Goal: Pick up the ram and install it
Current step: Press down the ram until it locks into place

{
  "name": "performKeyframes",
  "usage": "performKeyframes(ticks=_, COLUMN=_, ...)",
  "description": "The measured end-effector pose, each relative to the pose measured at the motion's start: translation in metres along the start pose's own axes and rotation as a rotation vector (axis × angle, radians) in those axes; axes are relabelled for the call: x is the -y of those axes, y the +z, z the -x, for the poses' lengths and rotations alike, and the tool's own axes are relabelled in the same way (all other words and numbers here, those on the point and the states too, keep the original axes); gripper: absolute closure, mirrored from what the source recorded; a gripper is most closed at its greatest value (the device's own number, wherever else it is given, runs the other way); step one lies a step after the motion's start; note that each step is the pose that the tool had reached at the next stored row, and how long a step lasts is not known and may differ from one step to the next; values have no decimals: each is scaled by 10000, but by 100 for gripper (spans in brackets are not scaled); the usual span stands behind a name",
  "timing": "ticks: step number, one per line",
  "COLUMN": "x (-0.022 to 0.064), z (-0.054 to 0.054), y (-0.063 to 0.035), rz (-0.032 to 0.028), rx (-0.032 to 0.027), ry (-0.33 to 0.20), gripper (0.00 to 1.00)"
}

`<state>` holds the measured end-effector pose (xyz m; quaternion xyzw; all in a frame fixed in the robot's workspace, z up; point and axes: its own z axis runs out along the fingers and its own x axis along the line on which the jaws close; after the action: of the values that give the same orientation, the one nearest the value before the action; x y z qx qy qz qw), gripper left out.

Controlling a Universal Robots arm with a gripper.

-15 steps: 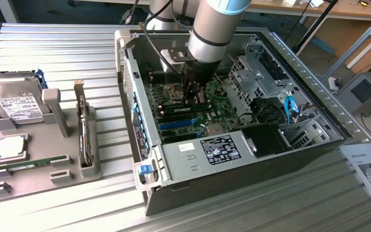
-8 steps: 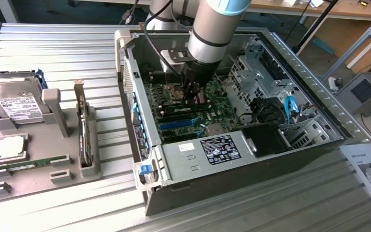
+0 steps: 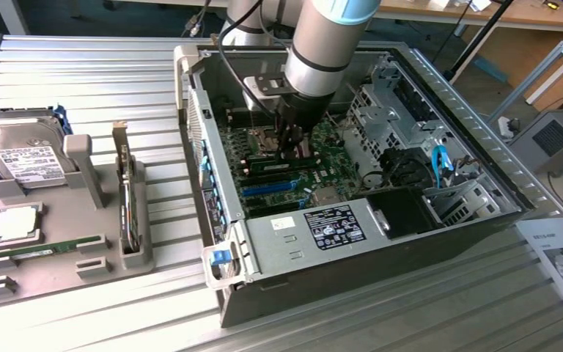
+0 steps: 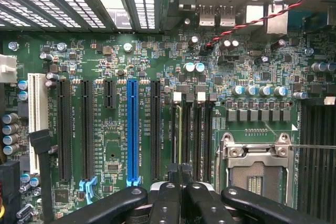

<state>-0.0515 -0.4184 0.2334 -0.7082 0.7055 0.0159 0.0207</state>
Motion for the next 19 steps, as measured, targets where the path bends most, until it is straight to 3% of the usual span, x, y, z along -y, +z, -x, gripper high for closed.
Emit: performKeyframes(ticks=19, x=0, z=-1, y=15, rz=-1, rx=1, ry=0, gripper=89)
